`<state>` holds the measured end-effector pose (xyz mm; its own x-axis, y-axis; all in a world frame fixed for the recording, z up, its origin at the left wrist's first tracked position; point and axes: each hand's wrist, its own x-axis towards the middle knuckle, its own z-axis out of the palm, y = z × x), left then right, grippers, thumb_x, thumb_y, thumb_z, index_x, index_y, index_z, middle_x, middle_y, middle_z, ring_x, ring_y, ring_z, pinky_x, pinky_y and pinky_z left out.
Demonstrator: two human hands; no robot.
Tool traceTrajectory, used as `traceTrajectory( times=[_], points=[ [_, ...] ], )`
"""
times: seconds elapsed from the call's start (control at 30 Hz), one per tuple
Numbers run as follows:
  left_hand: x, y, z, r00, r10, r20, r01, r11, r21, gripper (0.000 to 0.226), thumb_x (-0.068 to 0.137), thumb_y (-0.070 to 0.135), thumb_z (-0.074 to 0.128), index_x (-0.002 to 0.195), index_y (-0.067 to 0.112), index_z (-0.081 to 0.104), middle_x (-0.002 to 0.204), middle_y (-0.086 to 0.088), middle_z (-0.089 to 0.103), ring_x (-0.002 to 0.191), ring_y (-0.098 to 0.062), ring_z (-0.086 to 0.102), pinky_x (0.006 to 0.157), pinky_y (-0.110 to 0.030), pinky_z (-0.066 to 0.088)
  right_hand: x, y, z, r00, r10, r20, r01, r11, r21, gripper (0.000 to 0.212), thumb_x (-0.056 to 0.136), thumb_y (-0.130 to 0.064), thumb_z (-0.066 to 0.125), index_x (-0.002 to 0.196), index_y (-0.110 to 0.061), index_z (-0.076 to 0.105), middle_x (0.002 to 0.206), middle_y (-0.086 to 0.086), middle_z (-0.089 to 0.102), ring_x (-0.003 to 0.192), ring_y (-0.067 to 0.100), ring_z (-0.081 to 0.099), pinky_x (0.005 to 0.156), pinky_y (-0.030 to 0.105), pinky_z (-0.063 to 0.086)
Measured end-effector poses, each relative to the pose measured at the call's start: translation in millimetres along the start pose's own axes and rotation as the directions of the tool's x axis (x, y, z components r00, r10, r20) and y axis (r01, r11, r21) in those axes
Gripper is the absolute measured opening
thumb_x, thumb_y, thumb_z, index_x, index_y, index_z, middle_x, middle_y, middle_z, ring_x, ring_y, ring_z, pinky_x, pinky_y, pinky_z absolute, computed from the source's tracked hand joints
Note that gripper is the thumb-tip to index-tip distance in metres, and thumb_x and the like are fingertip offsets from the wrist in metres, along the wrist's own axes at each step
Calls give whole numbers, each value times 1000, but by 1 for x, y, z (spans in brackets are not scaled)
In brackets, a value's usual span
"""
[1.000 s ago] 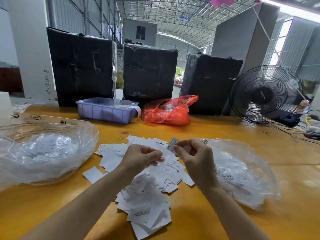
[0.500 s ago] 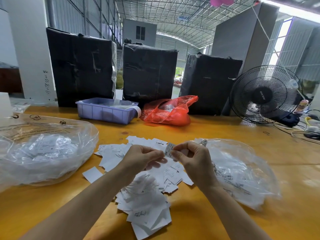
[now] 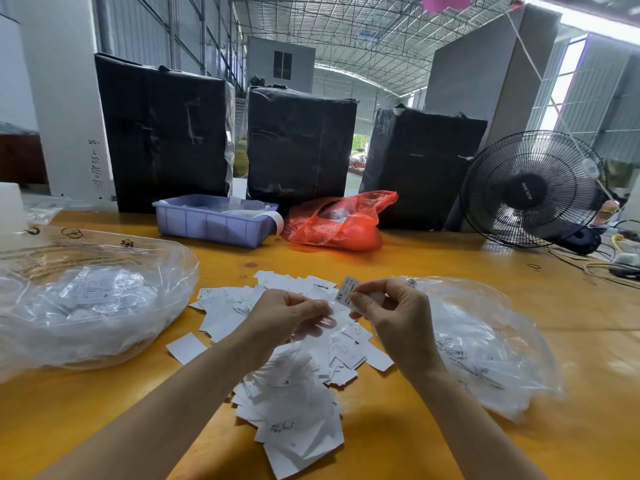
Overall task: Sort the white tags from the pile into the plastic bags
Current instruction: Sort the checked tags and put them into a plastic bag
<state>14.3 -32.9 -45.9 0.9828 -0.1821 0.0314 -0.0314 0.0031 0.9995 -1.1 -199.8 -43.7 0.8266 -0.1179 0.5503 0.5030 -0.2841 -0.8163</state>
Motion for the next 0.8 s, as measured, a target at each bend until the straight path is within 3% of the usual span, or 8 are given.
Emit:
traceTrajectory(
  times=[0.13, 0.23, 0.53, 0.8],
  points=[
    [0, 0, 1, 1000, -9, 2, 9, 1000, -2, 15, 86, 15, 66, 81, 3, 74, 73, -9, 73, 53, -9, 61, 52, -17, 40, -1, -1, 0, 1000, -1, 26, 2, 1000, -18, 17, 77, 0, 73, 76, -16, 67, 69, -8, 67, 61, 17, 70, 61, 40, 59],
    [0, 0, 0, 1000, -10, 7, 10, 1000, -18, 15, 86, 13, 65, 80, 2, 73, 68, -8, 72, 51, -8, 61, 49, -16, 40, -2, -1, 1, 999, 7, 47, -5, 999, -34, 18, 78, 0, 73, 76, -16, 67, 75, -3, 69, 60, 17, 70, 61, 39, 59],
    [1, 0, -3, 1000, 4, -11, -3, 1000, 5, 14, 85, 13, 66, 79, 3, 74, 73, -10, 73, 51, -9, 61, 47, -13, 42, -2, -1, 2, 993, 42, 111, -44, 999, 13, 14, 77, 3, 72, 76, -10, 67, 79, 6, 68, 59, 16, 68, 52, 17, 52],
    [1, 1, -2, 999, 7, -48, -4, 998, 63, 14, 88, 19, 64, 80, 12, 73, 74, -3, 74, 54, -4, 63, 60, -19, 46, -1, -1, -1, 959, 139, 248, -138, 990, -21, 7, 77, 5, 72, 81, 3, 67, 76, 22, 68, 54, 15, 65, 55, 21, 54]
  ],
)
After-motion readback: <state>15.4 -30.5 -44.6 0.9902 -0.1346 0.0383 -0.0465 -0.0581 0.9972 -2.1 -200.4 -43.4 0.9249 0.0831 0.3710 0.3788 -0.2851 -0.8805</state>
